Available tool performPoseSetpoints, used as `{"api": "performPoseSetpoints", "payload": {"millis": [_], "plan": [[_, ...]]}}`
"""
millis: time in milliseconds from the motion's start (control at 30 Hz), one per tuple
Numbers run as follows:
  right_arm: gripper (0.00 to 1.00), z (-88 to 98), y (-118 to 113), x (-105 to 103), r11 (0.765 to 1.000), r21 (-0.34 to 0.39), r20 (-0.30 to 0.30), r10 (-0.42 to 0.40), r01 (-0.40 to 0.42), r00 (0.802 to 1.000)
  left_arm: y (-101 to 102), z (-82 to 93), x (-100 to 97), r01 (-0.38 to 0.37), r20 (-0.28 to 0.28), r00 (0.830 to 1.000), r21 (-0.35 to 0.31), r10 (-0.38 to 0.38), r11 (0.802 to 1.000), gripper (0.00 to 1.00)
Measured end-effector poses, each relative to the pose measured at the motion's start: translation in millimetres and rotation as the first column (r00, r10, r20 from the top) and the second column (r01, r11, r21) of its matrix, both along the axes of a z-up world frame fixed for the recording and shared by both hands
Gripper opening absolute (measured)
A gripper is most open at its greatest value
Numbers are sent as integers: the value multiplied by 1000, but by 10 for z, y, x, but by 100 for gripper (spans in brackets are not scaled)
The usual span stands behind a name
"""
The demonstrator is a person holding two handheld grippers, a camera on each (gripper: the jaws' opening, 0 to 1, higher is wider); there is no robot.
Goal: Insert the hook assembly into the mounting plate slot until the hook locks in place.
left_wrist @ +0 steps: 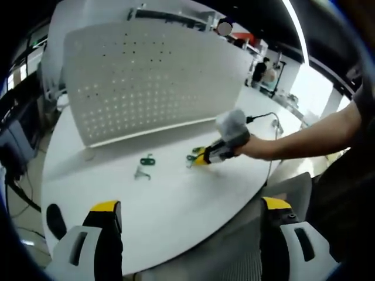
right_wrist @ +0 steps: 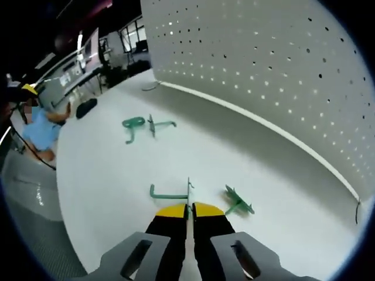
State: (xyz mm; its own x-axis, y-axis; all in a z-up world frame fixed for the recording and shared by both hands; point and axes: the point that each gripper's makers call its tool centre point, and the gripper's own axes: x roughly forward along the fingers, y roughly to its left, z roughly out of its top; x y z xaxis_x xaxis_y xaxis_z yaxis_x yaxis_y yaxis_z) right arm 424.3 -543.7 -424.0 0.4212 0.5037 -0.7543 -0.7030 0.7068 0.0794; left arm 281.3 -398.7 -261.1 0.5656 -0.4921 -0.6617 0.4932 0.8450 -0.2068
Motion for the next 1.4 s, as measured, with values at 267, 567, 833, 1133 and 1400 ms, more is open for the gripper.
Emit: {"api": "performPoseSetpoints", "payload": {"millis": [267, 567, 833, 1133, 1400], "plan": [[1, 204, -93, 106, 998, 43, 22, -57, 56, 998, -87, 54, 33, 22, 21, 1000, -9, -22, 1000, 100], [1, 455, -150, 142, 993, 86, 55, -80, 75, 995, -131, 127, 50, 35, 47, 998, -24, -34, 999, 100], [1, 809, -143, 194, 984, 156, 101, -100, 83, 990, -132, 107, 48, 39, 45, 998, -19, -38, 999, 100], [1, 1330, -170, 231, 967, 243, 148, -111, 73, 983, -178, 99, 144, 55, 48, 997, -21, -54, 998, 100], [1, 1652, -99, 152, 943, 330, 153, -106, 50, 983, -215, 118, 173, 77, 54, 996, -13, -76, 997, 100]]}}
